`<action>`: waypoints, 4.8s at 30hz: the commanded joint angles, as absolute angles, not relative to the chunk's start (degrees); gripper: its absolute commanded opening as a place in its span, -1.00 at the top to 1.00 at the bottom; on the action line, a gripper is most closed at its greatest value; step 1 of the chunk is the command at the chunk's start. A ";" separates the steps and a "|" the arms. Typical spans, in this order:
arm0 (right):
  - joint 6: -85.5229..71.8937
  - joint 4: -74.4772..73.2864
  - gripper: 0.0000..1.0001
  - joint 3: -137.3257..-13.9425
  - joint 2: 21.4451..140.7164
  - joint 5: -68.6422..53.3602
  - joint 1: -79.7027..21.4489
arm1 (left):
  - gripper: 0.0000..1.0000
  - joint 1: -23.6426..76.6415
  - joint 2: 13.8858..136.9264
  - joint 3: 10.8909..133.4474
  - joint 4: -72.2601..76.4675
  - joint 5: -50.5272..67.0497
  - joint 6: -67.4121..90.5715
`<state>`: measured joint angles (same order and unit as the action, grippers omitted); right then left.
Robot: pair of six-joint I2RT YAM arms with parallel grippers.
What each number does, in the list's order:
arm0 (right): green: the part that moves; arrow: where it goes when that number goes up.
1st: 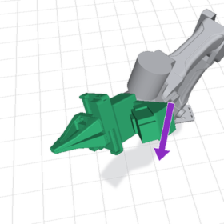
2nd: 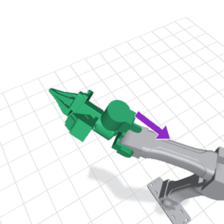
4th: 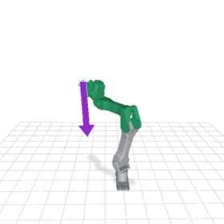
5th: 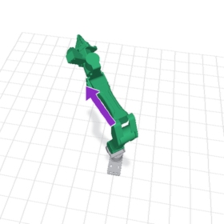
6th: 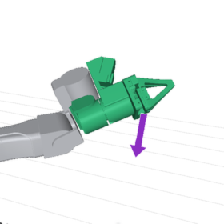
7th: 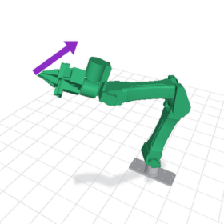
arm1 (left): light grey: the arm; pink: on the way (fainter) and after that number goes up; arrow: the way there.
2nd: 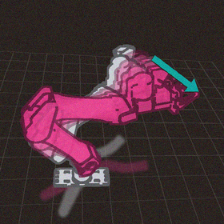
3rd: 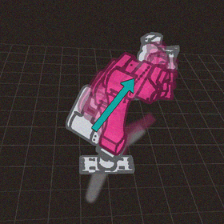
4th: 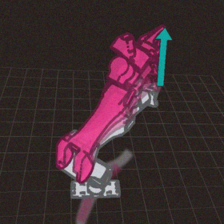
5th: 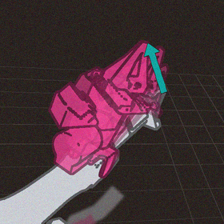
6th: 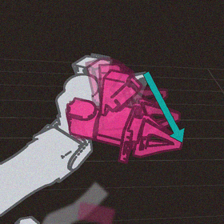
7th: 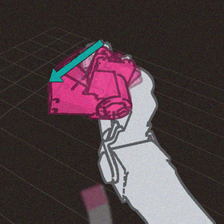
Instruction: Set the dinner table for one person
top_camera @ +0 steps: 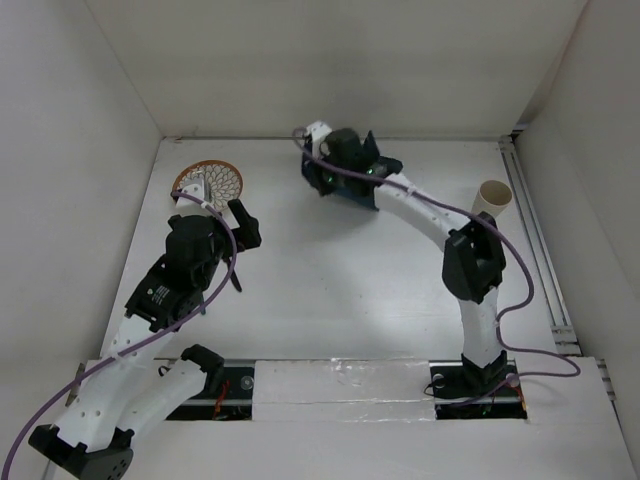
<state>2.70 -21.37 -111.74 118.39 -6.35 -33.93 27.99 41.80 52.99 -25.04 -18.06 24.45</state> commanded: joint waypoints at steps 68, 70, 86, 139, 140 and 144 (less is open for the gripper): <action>-19.95 -19.96 1.00 -84.04 112.17 22.41 -48.26 | -1.00 27.86 41.31 52.91 -23.03 -18.02 24.26; -20.47 -18.99 1.00 -81.66 109.26 22.94 -46.24 | -1.00 27.86 41.31 52.91 -23.03 -18.02 24.26; -36.83 -12.85 0.22 -47.13 69.90 28.40 -20.66 | -1.00 27.86 41.31 52.91 -23.03 -17.49 24.26; -17.57 -33.30 -0.39 -115.22 136.41 -4.34 -23.64 | -1.00 27.86 120.15 79.72 -19.42 -7.21 50.98; -17.58 -34.27 -0.41 -115.22 136.41 -2.22 -23.03 | -1.00 27.86 120.15 79.72 -19.95 -7.82 50.98; -18.37 -38.66 -0.45 -115.22 135.79 3.33 -19.35 | -1.00 27.86 119.62 79.19 -20.47 -9.23 51.50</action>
